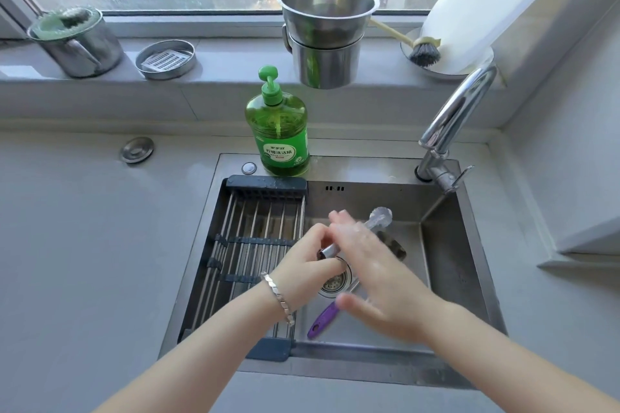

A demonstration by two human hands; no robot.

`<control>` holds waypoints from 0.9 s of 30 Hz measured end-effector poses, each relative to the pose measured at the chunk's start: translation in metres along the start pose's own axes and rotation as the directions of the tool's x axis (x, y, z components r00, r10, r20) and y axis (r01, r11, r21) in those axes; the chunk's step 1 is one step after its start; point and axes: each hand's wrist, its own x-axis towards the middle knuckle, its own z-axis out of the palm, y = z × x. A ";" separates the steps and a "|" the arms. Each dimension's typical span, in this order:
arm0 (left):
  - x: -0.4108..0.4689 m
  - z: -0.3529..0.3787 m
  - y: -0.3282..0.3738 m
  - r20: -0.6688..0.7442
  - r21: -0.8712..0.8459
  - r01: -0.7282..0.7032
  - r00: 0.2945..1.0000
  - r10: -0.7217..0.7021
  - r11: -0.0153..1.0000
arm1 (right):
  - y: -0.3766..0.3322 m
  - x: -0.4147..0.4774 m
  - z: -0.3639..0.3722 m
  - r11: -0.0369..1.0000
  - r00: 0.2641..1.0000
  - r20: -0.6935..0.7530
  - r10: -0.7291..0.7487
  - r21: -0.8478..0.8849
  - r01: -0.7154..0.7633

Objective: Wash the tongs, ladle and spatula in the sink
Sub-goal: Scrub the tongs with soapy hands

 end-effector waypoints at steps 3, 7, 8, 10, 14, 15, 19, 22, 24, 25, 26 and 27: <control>-0.001 0.002 -0.006 -0.050 0.010 -0.069 0.996 0.069 0.998 | -0.001 -0.001 0.004 0.995 0.996 0.020 -0.085 -0.047 0.086; -0.001 0.003 -0.008 -0.061 0.017 -0.082 0.995 0.083 0.996 | 0.008 0.003 -0.006 0.989 0.990 -0.061 0.130 0.076 -0.125; 0.000 0.004 -0.007 -0.078 -0.002 -0.087 0.993 0.087 0.996 | 0.001 0.003 -0.003 0.999 0.998 -0.053 0.039 0.035 -0.038; 0.000 0.004 -0.007 -0.115 -0.011 -0.110 0.987 0.108 0.994 | -0.007 -0.001 0.007 0.987 0.988 0.000 -0.152 -0.053 0.152; -0.003 -0.002 -0.010 -0.137 0.075 -0.101 0.984 0.110 0.992 | 0.022 0.003 0.004 0.949 0.967 -0.105 0.232 0.244 -0.201; -0.004 -0.003 -0.011 -0.141 0.096 -0.104 0.983 0.117 0.990 | 0.027 0.004 0.000 0.812 0.877 -0.093 0.471 0.434 -0.390; -0.006 -0.002 -0.013 -0.138 0.148 -0.153 0.975 0.173 0.977 | 0.028 0.009 -0.005 -0.032 0.712 0.169 0.682 0.979 -0.201; -0.004 0.002 -0.014 -0.116 0.215 -0.141 0.979 0.169 0.966 | 0.018 0.018 -0.010 -0.233 0.660 0.228 0.716 0.969 -0.081; -0.002 0.002 -0.015 -0.107 0.288 -0.133 0.980 0.170 0.948 | 0.015 0.026 -0.015 -0.286 0.569 0.273 0.776 0.956 -0.069; -0.002 0.002 -0.016 -0.089 0.325 -0.151 0.978 0.189 0.934 | 0.016 0.028 -0.017 -0.301 0.512 0.295 0.806 0.951 -0.075; -0.003 0.003 -0.016 -0.071 0.347 -0.166 0.977 0.203 0.923 | 0.018 0.029 -0.019 -0.308 0.457 0.316 0.831 0.947 -0.096; -0.004 0.003 -0.016 -0.067 0.355 -0.162 0.978 0.197 0.921 | 0.020 0.030 -0.021 -0.310 0.417 0.331 0.847 0.943 -0.119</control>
